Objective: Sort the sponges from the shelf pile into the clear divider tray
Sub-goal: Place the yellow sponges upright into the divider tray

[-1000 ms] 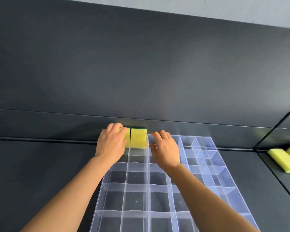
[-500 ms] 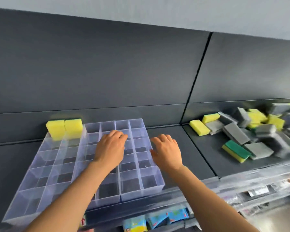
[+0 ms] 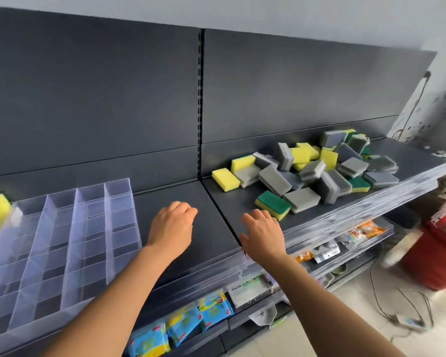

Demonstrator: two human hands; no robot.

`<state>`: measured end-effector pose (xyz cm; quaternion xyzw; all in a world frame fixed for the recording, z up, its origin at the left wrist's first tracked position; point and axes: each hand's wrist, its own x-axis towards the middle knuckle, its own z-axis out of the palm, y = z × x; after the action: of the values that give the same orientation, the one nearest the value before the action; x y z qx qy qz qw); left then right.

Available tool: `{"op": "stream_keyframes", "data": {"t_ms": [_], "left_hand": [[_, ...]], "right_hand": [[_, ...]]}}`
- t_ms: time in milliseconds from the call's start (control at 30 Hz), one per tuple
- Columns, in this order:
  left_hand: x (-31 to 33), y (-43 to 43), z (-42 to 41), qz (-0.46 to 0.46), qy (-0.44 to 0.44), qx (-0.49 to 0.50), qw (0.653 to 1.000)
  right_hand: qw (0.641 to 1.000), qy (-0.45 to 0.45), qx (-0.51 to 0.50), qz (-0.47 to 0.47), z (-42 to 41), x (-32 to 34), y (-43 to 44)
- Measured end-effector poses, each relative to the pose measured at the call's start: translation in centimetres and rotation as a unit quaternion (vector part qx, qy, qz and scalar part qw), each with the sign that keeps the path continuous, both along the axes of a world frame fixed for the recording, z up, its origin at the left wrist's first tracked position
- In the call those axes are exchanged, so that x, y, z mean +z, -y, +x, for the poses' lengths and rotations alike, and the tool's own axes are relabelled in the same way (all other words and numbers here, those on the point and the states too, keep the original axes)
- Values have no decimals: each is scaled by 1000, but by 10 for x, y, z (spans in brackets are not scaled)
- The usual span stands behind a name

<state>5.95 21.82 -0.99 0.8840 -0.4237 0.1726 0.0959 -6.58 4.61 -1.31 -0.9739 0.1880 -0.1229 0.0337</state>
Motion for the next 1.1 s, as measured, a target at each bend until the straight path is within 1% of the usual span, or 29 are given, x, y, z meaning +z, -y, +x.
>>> {"op": "stream_keyframes", "data": {"t_ms": [267, 433, 533, 733, 833, 933, 1000, 1100], "left_hand": [[-16, 94, 24, 16, -15, -37, 999], [-25, 150, 58, 28, -37, -35, 998], [-28, 175, 76, 54, -53, -28, 997], [-30, 201, 98, 128, -84, 3, 988], [-25, 207, 98, 174, -85, 18, 981], [-18, 208, 92, 209, -128, 53, 968], [-15, 207, 86, 219, -154, 65, 961], [-15, 203, 74, 204, -170, 79, 961]], "right_hand": [[997, -56, -52, 18, 2, -10, 76], [995, -65, -67, 32, 28, -14, 115], [994, -79, -67, 37, 41, -18, 128], [995, -69, -76, 22, 59, -26, 147], [994, -76, -74, 23, 66, -28, 151], [996, -50, -78, -9, 72, -28, 153], [997, -41, -58, 0, 73, -27, 154], [999, -39, -30, 18, 68, -20, 159]]}}
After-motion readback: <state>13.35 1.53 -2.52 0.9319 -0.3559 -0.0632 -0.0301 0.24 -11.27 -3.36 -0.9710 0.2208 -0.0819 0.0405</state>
